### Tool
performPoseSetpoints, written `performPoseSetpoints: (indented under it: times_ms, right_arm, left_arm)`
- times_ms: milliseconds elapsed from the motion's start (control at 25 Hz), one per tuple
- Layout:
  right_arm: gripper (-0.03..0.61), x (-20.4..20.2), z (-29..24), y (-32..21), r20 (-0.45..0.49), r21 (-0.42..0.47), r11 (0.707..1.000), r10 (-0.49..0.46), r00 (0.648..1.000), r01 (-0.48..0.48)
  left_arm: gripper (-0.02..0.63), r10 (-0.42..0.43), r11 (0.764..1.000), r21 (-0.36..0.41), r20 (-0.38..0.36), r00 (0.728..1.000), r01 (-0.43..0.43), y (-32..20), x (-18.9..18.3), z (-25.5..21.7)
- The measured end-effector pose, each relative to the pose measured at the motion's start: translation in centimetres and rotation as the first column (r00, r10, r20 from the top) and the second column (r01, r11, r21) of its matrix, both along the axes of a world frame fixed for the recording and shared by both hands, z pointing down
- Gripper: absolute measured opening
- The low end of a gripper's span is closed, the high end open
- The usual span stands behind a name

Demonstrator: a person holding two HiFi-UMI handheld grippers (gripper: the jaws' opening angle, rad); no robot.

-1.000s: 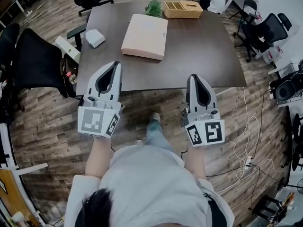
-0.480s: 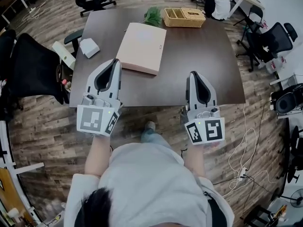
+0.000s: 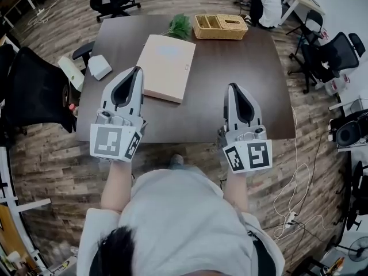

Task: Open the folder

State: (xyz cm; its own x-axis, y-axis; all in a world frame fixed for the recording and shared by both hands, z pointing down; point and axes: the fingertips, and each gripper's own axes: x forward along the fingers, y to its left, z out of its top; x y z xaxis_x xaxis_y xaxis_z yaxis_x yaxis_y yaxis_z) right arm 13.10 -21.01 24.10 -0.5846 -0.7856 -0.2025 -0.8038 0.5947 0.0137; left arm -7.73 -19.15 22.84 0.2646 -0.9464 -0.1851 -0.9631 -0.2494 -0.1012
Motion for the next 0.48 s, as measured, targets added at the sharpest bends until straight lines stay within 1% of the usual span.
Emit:
performPoseSetpoints:
  times_ms: [160,280,480]
  right_arm:
    - [0.012,0.7,0.3,-2.1,-0.002,-0.003,1.000,-0.016,1.000,0.016]
    - [0.012,0.8,0.5,-3.5,0.000,-0.010,0.999,-0.033,0.999,0.033]
    - [0.012,-0.3,1.5,-5.3,0.000,-0.035,0.997,-0.066,0.998,0.066]
  left_arm:
    - [0.008,-0.007,1.000,0.004,0.014,1.000,0.007,-1.9,1.1,0.1]
    - [0.009,-0.012,1.000,-0.010,0.030,0.999,0.012,-3.0,1.7,0.5]
    - [0.009,-0.021,0.999,-0.040,0.053,0.998,0.023,-4.4,1.3,1.6]
